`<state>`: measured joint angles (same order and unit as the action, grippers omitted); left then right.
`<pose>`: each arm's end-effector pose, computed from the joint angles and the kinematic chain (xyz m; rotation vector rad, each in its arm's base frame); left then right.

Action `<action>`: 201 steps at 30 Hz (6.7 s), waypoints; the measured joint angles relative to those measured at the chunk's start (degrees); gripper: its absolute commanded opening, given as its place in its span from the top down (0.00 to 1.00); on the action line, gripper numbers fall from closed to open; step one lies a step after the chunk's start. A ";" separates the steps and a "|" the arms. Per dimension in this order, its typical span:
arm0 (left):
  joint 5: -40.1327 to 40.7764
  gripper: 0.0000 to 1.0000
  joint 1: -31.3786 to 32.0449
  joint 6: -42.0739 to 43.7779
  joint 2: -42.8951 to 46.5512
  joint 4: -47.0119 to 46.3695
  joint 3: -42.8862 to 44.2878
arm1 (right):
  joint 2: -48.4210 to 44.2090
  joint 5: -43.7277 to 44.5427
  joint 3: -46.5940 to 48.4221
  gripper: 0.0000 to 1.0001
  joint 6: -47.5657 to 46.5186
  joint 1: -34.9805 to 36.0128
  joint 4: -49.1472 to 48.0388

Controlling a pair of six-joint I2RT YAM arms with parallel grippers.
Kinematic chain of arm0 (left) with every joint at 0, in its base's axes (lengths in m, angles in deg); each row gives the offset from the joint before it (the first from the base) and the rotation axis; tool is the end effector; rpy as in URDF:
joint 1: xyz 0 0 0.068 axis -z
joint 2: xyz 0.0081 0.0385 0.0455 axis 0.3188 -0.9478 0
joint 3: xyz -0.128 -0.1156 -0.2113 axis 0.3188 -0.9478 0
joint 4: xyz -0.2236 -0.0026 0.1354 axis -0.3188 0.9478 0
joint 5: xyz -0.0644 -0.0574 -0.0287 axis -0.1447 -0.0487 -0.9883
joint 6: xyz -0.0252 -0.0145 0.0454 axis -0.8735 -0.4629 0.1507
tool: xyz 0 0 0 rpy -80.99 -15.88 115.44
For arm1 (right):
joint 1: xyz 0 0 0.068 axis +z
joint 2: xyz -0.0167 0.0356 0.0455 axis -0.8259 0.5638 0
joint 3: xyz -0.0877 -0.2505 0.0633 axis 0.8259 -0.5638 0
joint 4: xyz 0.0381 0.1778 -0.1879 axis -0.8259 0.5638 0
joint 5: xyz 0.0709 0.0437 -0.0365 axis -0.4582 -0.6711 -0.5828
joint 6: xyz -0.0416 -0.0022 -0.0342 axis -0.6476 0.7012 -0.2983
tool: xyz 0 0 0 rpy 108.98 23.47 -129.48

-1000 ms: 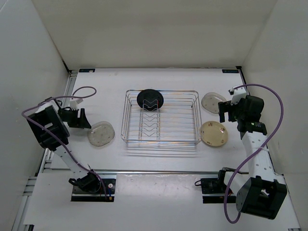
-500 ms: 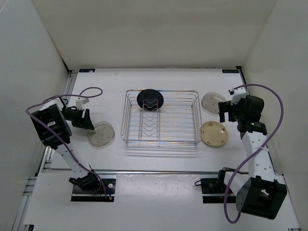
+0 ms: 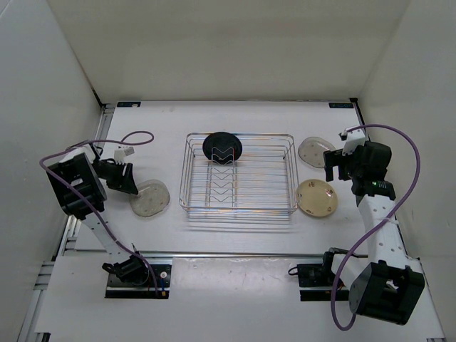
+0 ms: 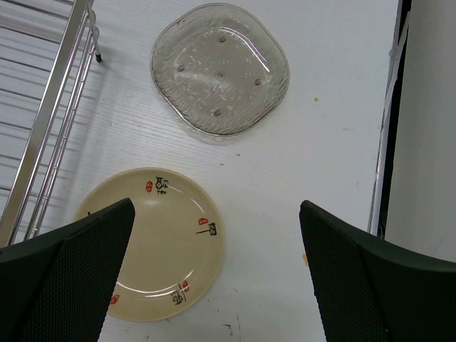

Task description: Load the plates into the dish rack

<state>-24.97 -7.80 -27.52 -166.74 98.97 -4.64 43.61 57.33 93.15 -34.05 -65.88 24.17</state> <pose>0.3131 0.1331 0.1513 0.4516 2.7543 -0.8188 0.2232 -0.0332 0.2896 -0.3138 2.0450 -0.1343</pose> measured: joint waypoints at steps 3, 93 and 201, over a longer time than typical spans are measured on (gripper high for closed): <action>-0.07 0.42 0.24 0.20 -0.52 0.74 0.50 | 0.00 0.00 0.00 0.00 0.00 -0.24 0.00; 55.08 0.89 66.93 9.77 17.46 -36.50 14.14 | 0.66 -1.03 0.00 0.00 0.13 -0.72 0.00; 44.22 0.00 37.94 -19.37 48.11 -40.48 -18.25 | 65.64 -18.12 47.87 0.36 14.73 -10.80 14.97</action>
<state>19.25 30.14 -46.88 -118.63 58.49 -22.89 109.24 39.21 141.02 -19.32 -76.67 39.14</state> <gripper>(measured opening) 0.998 0.676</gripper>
